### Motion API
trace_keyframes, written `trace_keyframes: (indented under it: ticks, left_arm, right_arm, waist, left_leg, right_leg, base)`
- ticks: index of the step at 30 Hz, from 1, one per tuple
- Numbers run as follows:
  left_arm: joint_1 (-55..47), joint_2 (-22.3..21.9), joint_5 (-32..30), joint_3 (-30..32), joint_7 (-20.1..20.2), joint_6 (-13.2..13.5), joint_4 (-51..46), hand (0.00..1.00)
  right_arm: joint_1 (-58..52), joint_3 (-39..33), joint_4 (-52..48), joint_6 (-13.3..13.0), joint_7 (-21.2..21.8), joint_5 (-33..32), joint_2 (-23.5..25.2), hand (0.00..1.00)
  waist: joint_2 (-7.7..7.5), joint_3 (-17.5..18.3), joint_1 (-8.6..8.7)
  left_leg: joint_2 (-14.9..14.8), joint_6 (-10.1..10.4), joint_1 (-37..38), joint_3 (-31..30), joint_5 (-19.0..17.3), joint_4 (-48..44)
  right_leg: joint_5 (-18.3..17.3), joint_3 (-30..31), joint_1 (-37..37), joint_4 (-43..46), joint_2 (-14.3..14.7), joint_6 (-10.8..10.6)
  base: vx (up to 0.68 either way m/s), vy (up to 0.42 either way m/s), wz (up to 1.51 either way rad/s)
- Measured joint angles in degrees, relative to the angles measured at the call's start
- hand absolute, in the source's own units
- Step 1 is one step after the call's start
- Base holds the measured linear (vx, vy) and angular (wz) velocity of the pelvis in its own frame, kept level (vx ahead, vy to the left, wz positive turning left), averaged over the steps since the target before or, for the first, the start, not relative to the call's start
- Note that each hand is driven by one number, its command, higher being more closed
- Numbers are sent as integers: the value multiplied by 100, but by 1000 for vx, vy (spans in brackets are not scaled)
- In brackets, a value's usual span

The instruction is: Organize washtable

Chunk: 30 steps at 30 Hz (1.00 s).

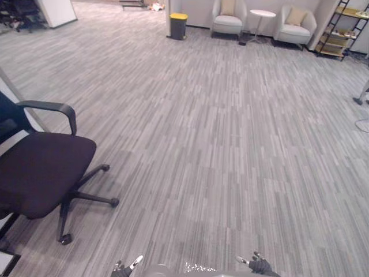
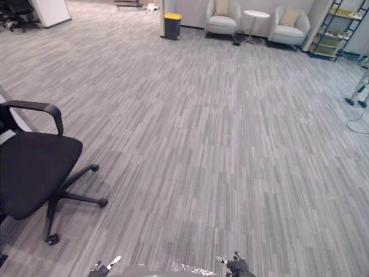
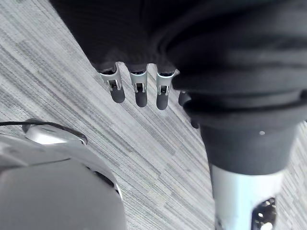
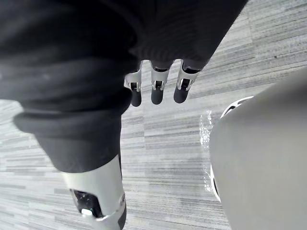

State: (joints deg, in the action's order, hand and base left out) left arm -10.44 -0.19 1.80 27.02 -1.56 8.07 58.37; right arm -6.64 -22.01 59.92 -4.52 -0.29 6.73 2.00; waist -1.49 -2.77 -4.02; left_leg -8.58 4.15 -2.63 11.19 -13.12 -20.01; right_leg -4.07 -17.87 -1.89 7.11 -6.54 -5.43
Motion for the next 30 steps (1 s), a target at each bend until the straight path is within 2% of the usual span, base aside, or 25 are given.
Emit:
trace_keyframes:
  ticks: [1,3,7,15,30]
  left_arm:
    - [50,2,1,-60,1,-1,44,0]
    - [50,2,3,-209,3,11,51,0]
    - [23,-52,8,-283,-3,13,73,0]
    - [2,-83,24,-324,-2,10,82,0]
    - [-14,-64,102,-395,-9,39,86,0]
  right_arm:
    - [-16,-1,-1,3,12,2,-4,0]
    - [-35,-2,-5,11,32,7,-35,0]
    - [-52,-3,-7,50,24,2,-61,0]
    - [-57,0,-2,62,-1,6,-66,0]
    - [-57,73,-2,58,-75,10,-68,0]
  waist:
    - [26,5,7]
    - [78,49,2]
    - [126,127,-3]
    - [148,143,-3]
    - [115,155,-4]
  left_leg:
    - [155,-79,145,18,50,219]
    - [279,-163,248,38,118,443]
    - [446,-205,490,47,228,838]
    - [491,-137,881,96,377,1338]
    - [579,-160,999,137,417,1599]
  right_leg:
    - [54,18,-100,-143,-90,-77]
    - [70,14,-129,-197,-182,-104]
    - [100,-9,-270,-361,-272,-142]
    - [114,-9,-493,-575,-199,-154]
    - [231,30,-615,-894,-194,-142]
  base:
    - [105,103,-2]
    - [74,100,4]
    - [58,72,4]
    - [19,-19,-4]
    - [1,-4,-1]
